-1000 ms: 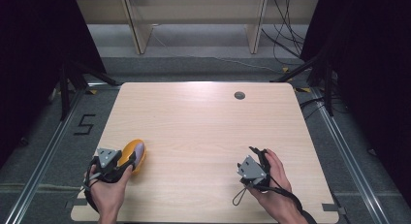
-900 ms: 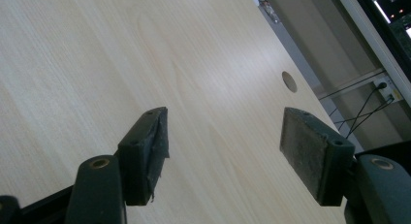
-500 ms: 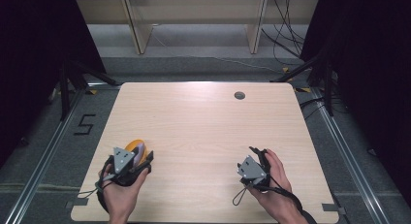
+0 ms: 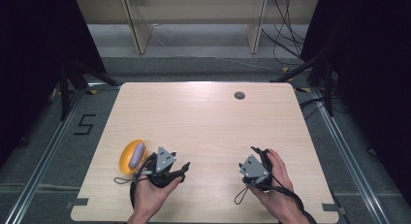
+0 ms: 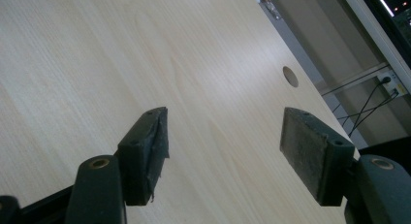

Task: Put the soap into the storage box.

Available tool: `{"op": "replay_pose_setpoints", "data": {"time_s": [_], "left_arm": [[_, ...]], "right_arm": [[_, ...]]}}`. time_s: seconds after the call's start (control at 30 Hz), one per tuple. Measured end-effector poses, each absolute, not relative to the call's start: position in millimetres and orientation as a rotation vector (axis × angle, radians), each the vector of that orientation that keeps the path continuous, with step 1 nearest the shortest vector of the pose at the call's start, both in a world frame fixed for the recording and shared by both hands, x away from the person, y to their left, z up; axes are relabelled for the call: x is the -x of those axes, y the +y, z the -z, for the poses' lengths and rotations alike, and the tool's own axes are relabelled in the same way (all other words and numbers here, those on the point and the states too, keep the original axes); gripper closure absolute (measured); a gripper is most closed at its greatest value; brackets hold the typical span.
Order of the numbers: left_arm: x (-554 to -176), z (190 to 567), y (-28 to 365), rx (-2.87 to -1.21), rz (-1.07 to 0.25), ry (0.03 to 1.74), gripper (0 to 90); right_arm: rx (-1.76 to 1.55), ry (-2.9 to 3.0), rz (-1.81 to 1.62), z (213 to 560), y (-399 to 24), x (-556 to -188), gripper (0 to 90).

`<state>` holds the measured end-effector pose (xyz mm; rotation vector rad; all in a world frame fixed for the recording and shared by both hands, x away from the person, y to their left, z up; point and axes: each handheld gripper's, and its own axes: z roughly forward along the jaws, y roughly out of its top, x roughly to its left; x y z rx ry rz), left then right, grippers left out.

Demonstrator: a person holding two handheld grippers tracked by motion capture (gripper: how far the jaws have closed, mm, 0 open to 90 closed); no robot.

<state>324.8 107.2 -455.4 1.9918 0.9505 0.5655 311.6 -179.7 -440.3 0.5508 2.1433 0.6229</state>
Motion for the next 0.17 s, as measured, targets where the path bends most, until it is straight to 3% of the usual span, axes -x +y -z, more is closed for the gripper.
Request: {"op": "replay_pose_setpoints", "data": {"time_s": [0.17], "left_arm": [[-330.9,447.0,91.9,-2.103,-0.531,0.855,39.2]], "right_arm": [[-0.586,2.151,-0.631,440.8,-184.3,-312.6,34.8]]}}
